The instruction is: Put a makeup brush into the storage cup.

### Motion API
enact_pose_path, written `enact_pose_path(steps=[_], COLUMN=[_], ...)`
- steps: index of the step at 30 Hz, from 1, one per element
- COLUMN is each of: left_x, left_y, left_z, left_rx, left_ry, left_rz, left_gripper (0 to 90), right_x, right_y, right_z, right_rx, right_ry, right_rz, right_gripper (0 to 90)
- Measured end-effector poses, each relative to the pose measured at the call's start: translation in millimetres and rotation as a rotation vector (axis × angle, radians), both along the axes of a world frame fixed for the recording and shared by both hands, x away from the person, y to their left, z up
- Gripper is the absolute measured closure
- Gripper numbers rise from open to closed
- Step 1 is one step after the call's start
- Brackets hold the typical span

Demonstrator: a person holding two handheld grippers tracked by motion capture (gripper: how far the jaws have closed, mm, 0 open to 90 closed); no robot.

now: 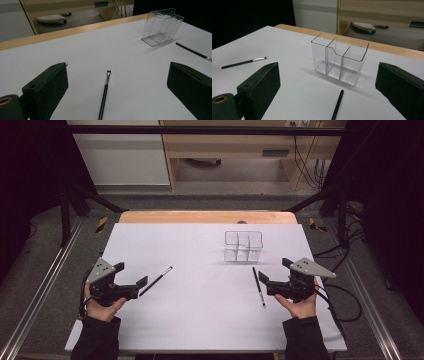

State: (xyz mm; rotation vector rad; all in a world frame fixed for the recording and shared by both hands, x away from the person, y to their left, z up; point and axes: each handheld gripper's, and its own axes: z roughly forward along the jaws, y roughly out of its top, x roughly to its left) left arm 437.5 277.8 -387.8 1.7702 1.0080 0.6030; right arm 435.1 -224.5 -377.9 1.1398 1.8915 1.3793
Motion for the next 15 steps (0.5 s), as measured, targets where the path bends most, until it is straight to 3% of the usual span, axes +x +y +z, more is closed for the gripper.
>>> enact_pose_path(steps=[7,15], left_x=[-0.3,0.4], left_y=[-1.0,-4.3], left_z=[-4.9,-9.7], left_rx=[0.012,0.025], left_ry=[0.021,0.032], left_rz=[0.004,0.004], left_gripper=[2.9,3.1], right_x=[-2.6,0.8], right_y=[-3.4,-0.2], right_z=[2.8,2.9], right_rx=[-0.014,-0.046], right_ry=[0.003,0.043], right_rz=[-0.037,-0.049], right_gripper=[8.4,8.8])
